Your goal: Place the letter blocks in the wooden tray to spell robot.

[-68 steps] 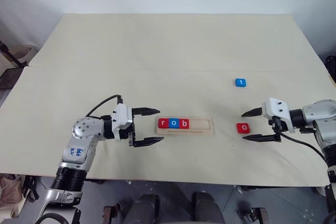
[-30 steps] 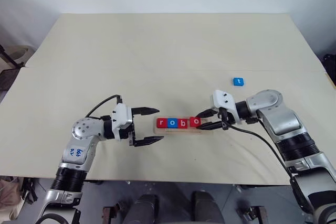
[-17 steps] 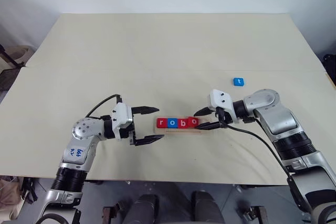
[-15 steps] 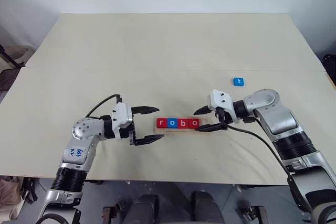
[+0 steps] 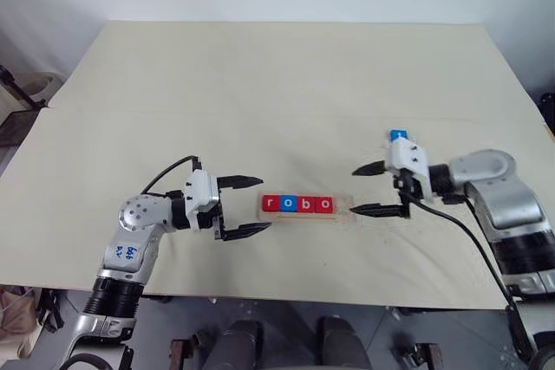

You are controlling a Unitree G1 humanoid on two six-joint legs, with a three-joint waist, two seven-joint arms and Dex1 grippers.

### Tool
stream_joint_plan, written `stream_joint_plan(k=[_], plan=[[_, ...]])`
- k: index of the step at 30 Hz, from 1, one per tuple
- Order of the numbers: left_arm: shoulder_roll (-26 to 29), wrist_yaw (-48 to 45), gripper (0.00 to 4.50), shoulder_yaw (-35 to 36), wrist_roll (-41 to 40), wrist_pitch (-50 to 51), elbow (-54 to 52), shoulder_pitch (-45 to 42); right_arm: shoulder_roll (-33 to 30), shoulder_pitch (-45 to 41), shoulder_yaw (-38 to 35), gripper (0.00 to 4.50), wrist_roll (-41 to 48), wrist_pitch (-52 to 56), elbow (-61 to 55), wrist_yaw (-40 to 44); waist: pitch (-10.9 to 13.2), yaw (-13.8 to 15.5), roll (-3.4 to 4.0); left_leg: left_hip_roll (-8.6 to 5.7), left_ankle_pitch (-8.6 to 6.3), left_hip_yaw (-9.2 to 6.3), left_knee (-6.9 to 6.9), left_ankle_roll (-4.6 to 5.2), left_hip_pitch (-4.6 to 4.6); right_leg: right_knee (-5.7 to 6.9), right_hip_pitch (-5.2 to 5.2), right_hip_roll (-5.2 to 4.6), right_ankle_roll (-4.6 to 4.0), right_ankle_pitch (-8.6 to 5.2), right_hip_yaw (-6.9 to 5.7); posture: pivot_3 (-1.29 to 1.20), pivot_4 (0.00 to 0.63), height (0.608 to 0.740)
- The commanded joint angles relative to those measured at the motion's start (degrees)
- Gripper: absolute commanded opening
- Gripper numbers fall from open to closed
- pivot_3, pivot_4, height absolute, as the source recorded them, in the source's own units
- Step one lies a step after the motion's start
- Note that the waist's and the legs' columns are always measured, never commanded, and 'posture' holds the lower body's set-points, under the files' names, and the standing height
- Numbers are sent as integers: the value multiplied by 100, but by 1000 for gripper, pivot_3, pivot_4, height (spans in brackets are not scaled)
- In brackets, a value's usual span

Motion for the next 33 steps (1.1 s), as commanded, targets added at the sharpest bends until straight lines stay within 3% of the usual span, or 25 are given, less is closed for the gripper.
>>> stream_joint_plan(k=[1, 5, 10, 18, 25, 33], plan=[[33, -37, 4500, 38, -73, -58, -116, -13, -133, 553, -1057, 4494, 334, -240, -140, -564, 0, -2, 0, 0, 0, 2, 0, 0, 0, 2, -1, 0, 0, 0, 0, 0, 150, 740], [20, -78, 4500, 32, -69, -73, -2, -85, 51, 1432, -2011, 4494, 756, 2, -548, -1205, 0, -11, 0, 1, 0, 5, 0, 0, 2, 3, 0, 1, 0, 0, 2, 0, 150, 740], [6, -136, 4500, 42, -67, -82, 178, -223, 636, 2619, -2689, 4494, 936, -7, -1447, -2180, 0, -13, 0, 3, 0, 13, -3, 0, 6, 6, 0, 2, 0, 0, 8, 0, 150, 740], [-68, -262, 4500, -22, -28, -145, 466, -463, 1352, 3330, -2791, 4494, 924, -143, -2051, -3206, 0, -18, 1, 0, 0, 12, -1, 0, 10, 13, 2, 1, 0, 0, 11, 0, 150, 740], [-97, -265, 4500, -35, -14, -183, 517, -507, 1210, 2724, -2430, 4494, 933, 434, -2057, -3681, 0, -35, 1, 1, 0, 12, -2, 0, 12, 16, 2, 2, 0, 0, 11, 0, 150, 740], [-134, -191, 4500, -32, 13, -225, 502, -453, 1154, 118, -1451, 4494, 359, 2588, -838, -5029, 0, -77, 1, 2, 0, 10, -3, 0, 12, 26, -3, 1, -1, -1, 9, 0, 150, 740]])
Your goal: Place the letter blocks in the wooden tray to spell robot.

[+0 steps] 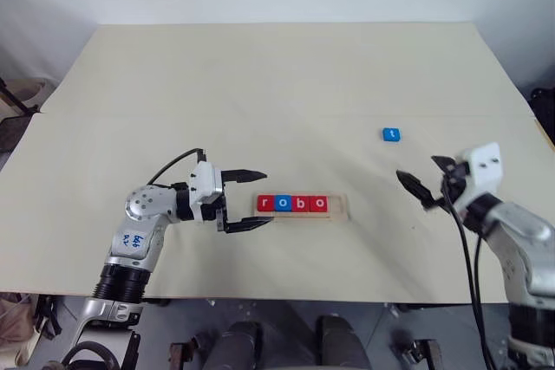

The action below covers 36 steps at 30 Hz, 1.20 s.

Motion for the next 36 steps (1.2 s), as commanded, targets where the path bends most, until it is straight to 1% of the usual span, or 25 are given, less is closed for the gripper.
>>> stream_joint_plan(k=[1, 3, 5, 7, 9, 12, 15, 18, 19, 20, 21, 25, 26, 28, 31, 35, 36], plan=[[-5, 40, 4500, 59, -20, -97, -56, 29, -15, -1170, 441, 4494, -427, 722, 941, -603, 0, -10, 0, -1, 0, 1, 2, 0, 0, 3, 1, -1, 0, 0, 0, 0, 150, 740], [-10, 51, 4500, 63, -14, -124, -67, 62, 52, -1836, 639, 4494, -638, 941, 1651, -861, 0, -50, 1, -5, 0, 2, 4, 1, -2, 3, -1, -4, 0, 1, 1, 0, 150, 740], [-8, 75, 4500, 77, -9, -152, -83, 105, 201, -2451, 767, 4494, -779, 849, 2396, -1009, 0, -81, 1, -3, 1, -5, -2, 0, -4, 6, -4, -3, 0, 0, -3, 0, 150, 740], [-11, 107, 4500, 89, -3, -165, -102, 136, 339, -2887, 827, 4494, -886, 721, 2984, -1114, 0, -94, 1, -1, 0, -3, -5, 0, -5, 14, -5, -2, -1, 0, -7, 0, 150, 740], [-8, 143, 4500, 105, -7, -173, -156, 196, 526, -3306, 804, 4494, -992, 607, 3656, -1388, 0, -114, 0, -1, 0, -3, -5, 1, -6, 19, -5, -2, -2, 0, -8, 0, 150, 740], [-6, 199, 4500, 117, -6, -165, -238, 265, 668, -3640, 935, 4494, -1187, 405, 4323, -1521, 0, -136, 1, -3, 0, -3, -7, 1, -7, 20, -8, -4, -2, 0, -7, 0, 150, 740], [6, 268, 4500, 138, -6, -152, -310, 324, 762, -3781, 941, 4494, -1244, 333, 4661, -1601, 0, -148, 1, -2, 0, -3, -6, 1, -7, 25, -11, -3, -2, 0, -8, 0, 150, 740], [34, 309, 4500, 151, -24, -135, -393, 406, 883, -3856, 861, 3912, -1202, 205, 4864, -1684, 0, -156, 1, -2, 0, -2, 0, 1, -7, 28, -9, -3, -2, 1, -7, 0, 150, 740], [42, 316, 4500, 150, -33, -123, -429, 434, 921, -3868, 867, 3638, -1199, 199, 4880, -1689, 0, -170, 1, -1, 0, -2, -1, 0, -6, 29, -9, -2, -2, 1, -8, 0, 150, 740], [49, 324, 4500, 149, -42, -112, -459, 457, 958, -3870, 868, 3235, -1190, 208, 4879, -1691, -1, -180, 1, 1, 0, -2, 0, 0, -6, 31, -9, -1, -2, 1, -8, 0, 150, 740], [53, 331, 4500, 149, -48, -104, -481, 474, 990, -3860, 869, 3010, -1189, 214, 4862, -1704, -1, -195, 1, 1, 0, -3, 0, 0, -6, 32, -9, -1, -2, 1, -7, 0, 150, 740], [59, 340, 4500, 141, -58, -76, -517, 477, 1028, -3727, 872, 1693, -1191, 338, 4676, -1691, -2, -228, 3, 0, 0, -4, 3, 0, -5, 37, -8, -1, -3, 1, -8, 0, 150, 740], [58, 340, 4500, 137, -59, -72, -515, 468, 1029, -3691, 861, 1453, -1179, 385, 4612, -1690, -2, -228, 3, -1, 0, -5, 4, 0, -6, 38, -8, -2, -3, 1, -8, 0, 150, 740], [56, 336, 4500, 130, -62, -62, -508, 441, 1013, -3581, 746, 1466, -1087, 628, 4309, -1729, -2, -229, 3, -1, 0, -6, 3, 0, -6, 38, -8, -2, -3, 1, -8, 0, 150, 740], [68, 314, 4500, 129, -77, -43, -518, 438, 971, -3329, 545, 1466, -857, 1352, 3443, -1723, -3, -221, 3, -1, 0, -9, 1, 0, -6, 39, -10, -2, -3, 1, -8, 0, 150, 740], [109, 232, 4500, 103, -108, 24, -547, 464, 759, -2649, 615, 1466, -672, 2419, 1705, -1550, -3, -212, 3, -2, 0, -10, 0, 0, -7, 39, -11, -2, -3, 1, -8, 0, 150, 740], [112, 209, 4500, 94, -115, 30, -540, 456, 705, -2362, 566, 1466, -591, 2694, 1114, -1523, -3, -208, 4, -2, 0, -9, 0, 1, -8, 39, -13, -2, -3, 1, -7, 0, 150, 740]])
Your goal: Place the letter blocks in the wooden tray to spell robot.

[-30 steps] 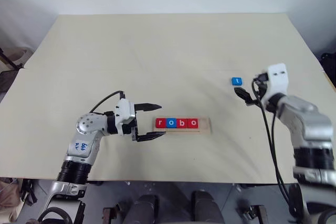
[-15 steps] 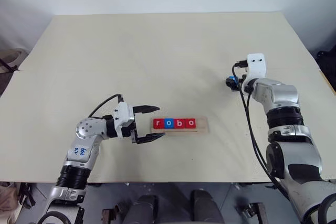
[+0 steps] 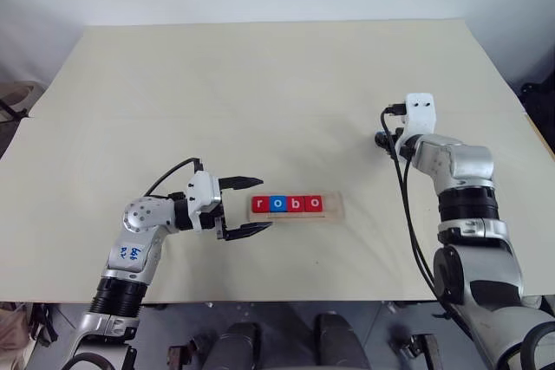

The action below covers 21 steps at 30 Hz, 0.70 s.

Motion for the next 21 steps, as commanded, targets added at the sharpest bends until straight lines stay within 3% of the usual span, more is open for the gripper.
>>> stream_joint_plan(k=[1, 5, 8, 16, 21], plan=[[51, -92, 4500, 43, -127, 8, -196, -18, -239, 691, -151, 1466, 294, 893, -1826, 120, 0, 28, 0, 0, 0, 0, -1, 0, -2, -1, 0, -1, 0, 0, 0, 0, 150, 740], [54, -167, 4500, 38, -154, 18, -140, -103, -298, 1945, -404, 1466, 510, 1661, -3742, 103, 0, 107, 0, 0, 0, -2, -2, 0, -3, -2, -2, 0, 0, 0, 1, 0, 150, 740], [95, -241, 4500, 54, -223, 87, -212, -97, -4, 2739, -737, 1466, 579, 2296, -4925, -82, 0, 132, 0, -1, 0, 6, 1, 0, -2, -6, 0, 0, 1, 0, 7, 0, 150, 740], [125, -354, 4500, 34, -266, 202, -258, -155, 437, 3445, -791, 1466, 493, 2638, -5934, -332, -1, 125, 0, 1, 0, 5, -4, 0, 3, -8, 0, 2, 0, 0, 10, 0, 150, 740], [98, -370, 4500, 23, -242, 231, -202, -277, 441, 3365, -855, 3160, 589, 2521, -6003, -232, -1, 133, 0, -3, 0, 5, -3, 0, 3, -10, 1, 0, 0, 0, 10, 0, 150, 740]])
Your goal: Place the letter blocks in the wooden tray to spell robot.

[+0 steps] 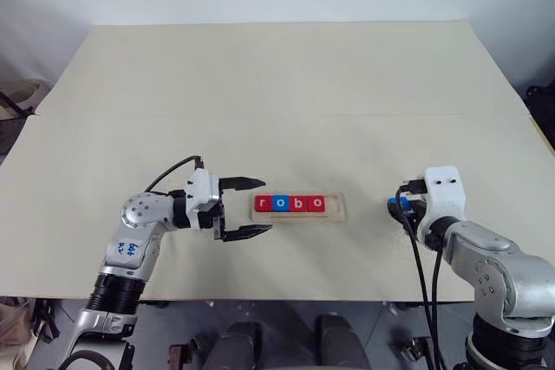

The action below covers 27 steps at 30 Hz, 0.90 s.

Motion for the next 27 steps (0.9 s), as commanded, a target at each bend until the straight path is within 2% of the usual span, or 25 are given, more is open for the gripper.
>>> stream_joint_plan(k=[1, 2, 4, 7, 9, 12, 18, 20, 27], plan=[[30, -39, 4500, 32, -71, -11, -115, -59, -117, -99, -163, 3565, 80, -135, -234, 126, 0, 0, 0, 0, 0, 0, 0, 0, 0, 0, 0, 0, 0, 0, 0, 0, 150, 740], [31, -40, 4500, 33, -69, -14, -113, -59, -170, -128, -185, 3860, 96, -163, -212, 172, 0, -7, 0, -1, 0, 0, 0, 0, 0, 0, 0, -1, 0, 0, 0, 0, 150, 740], [37, -20, 4500, 43, -64, -8, -127, -46, -673, -222, -288, 4489, 289, -367, 27, 656, 1, -4, 2, 0, 0, 1, -2, 0, 0, 0, 0, 0, 0, 0, 0, 0, 150, 740], [51, 5, 4500, 60, -64, 4, -162, -4, -1399, -240, -413, 4489, 461, -1023, 501, 1313, 1, 7, 2, -4, -1, 3, -1, 2, -1, -19, 2, -2, 0, 0, -1, 0, 150, 740], [59, 23, 4500, 67, -67, 8, -194, 35, -1966, -26, -495, 4489, 782, -1628, 969, 2317, 2, 12, 0, -1, -1, 1, -2, 2, 0, -22, 5, -1, 0, 0, -4, 0, 150, 740], [60, 64, 4500, 79, -62, 17, -223, 54, -2725, 564, -416, 4489, 578, -3474, 1774, 3643, 3, 36, -4, 0, -3, 3, -3, 6, 1, -23, 13, 0, 1, 0, -9, 0, 150, 740], [94, 123, 4500, 122, -60, 14, -281, 75, -2959, 1097, -812, 4489, 502, -7015, 3743, 5715, 5, 41, -7, 2, -6, 14, 2, 11, 7, -43, 21, 0, 7, 4, -8, 0, 150, 740], [102, 144, 4500, 126, -59, 15, -309, 87, -3050, 1148, -807, 4489, 470, -7825, 4268, 6196, 6, 35, -8, 2, -6, 17, 1, 11, 8, -43, 22, 0, 7, 4, -8, 0, 150, 740], [150, 183, 4500, 162, -77, 18, -361, 118, -3313, 774, -503, 4489, 451, -8561, 5325, 6787, 5, -9, -7, 8, -5, 18, 1, 10, 10, -47, 22, 2, 7, 4, -8, 0, 150, 740]])
